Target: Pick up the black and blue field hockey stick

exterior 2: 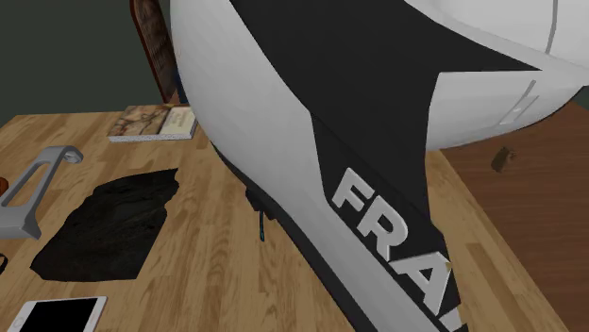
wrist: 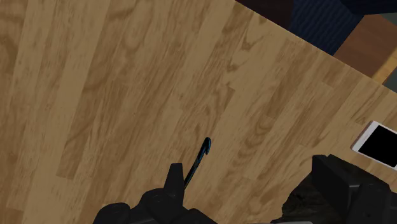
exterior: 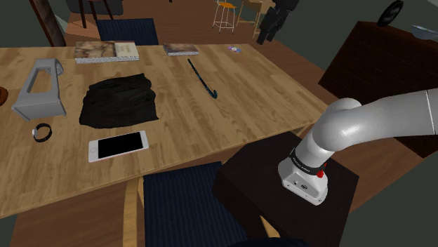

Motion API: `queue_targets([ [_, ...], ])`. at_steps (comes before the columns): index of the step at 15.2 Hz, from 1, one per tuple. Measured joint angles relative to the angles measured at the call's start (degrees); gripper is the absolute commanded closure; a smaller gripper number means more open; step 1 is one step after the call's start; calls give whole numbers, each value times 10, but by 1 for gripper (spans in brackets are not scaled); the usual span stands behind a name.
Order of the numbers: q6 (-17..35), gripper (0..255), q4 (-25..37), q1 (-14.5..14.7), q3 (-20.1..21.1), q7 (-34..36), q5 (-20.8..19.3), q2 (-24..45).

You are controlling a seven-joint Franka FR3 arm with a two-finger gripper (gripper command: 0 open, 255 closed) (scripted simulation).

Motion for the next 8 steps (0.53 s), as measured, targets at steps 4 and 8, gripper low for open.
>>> queue_targets([
  [4, 33, 0, -5, -4, 12, 22, 2, 33],
  [8, 91, 0, 3, -13, 33, 63, 2, 108],
])
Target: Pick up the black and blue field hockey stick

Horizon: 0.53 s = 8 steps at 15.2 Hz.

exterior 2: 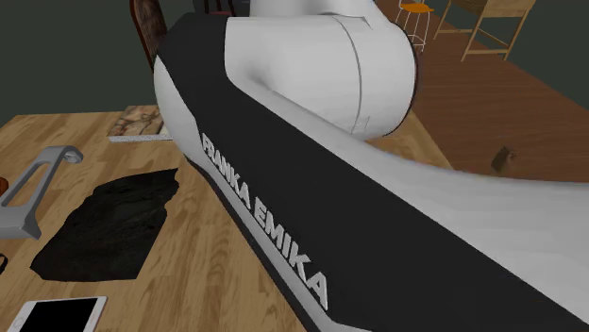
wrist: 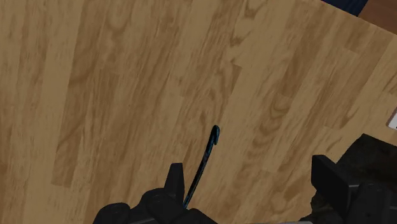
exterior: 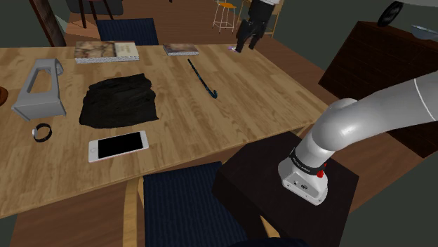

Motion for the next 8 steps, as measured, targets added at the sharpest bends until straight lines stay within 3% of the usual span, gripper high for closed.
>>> queue_targets([
  [8, 97, 0, 36, -18, 32, 89, -15, 154],
])
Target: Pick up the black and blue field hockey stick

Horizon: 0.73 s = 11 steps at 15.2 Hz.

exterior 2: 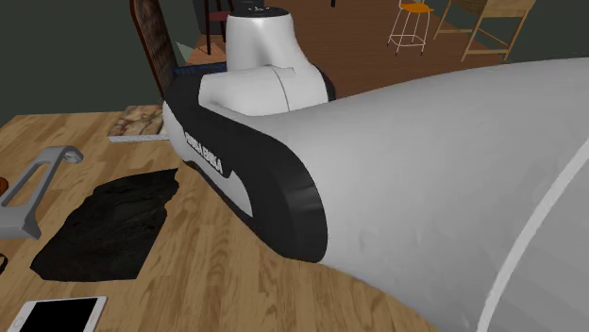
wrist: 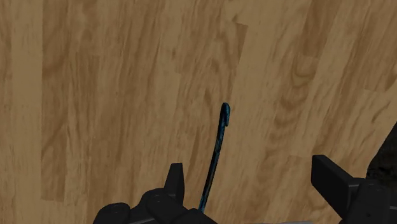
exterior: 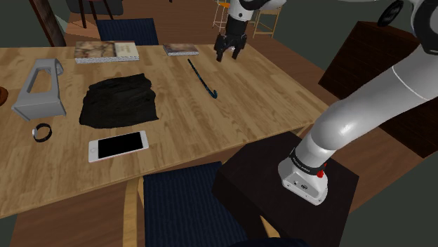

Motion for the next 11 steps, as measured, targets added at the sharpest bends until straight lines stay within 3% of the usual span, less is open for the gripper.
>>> queue_targets([
  [11, 73, 0, 133, -12, 8, 124, -49, 243],
])
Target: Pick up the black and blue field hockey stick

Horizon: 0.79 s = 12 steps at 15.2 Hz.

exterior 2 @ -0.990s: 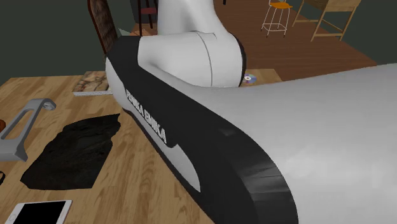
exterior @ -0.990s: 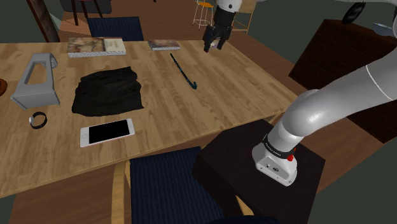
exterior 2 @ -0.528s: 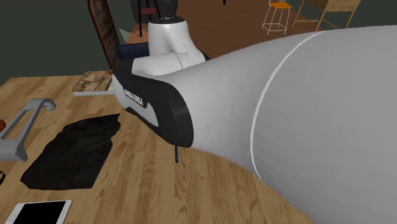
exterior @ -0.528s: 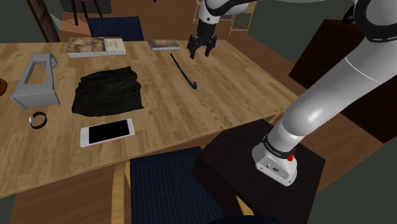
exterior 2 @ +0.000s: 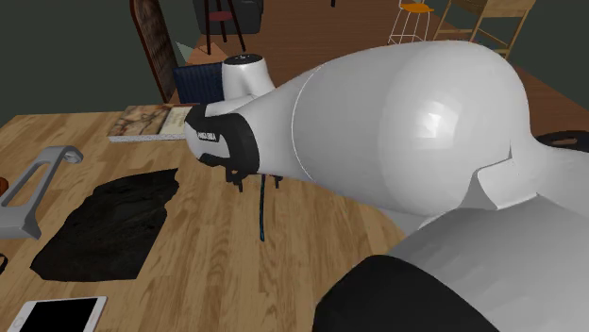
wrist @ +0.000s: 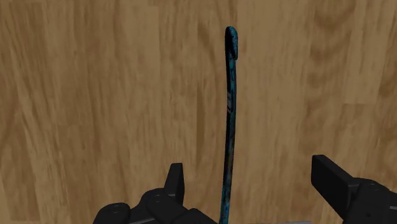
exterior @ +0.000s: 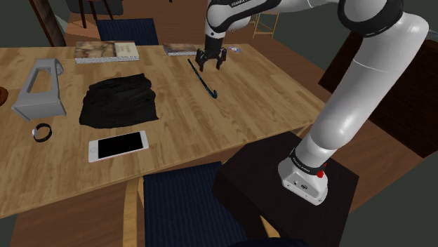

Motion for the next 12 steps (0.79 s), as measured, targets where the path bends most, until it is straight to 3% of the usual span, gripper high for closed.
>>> queue_targets([
  [6, 10, 0, 99, 2, -14, 54, -20, 128],
  [12, 42, 0, 95, 4, -16, 62, -24, 158],
])
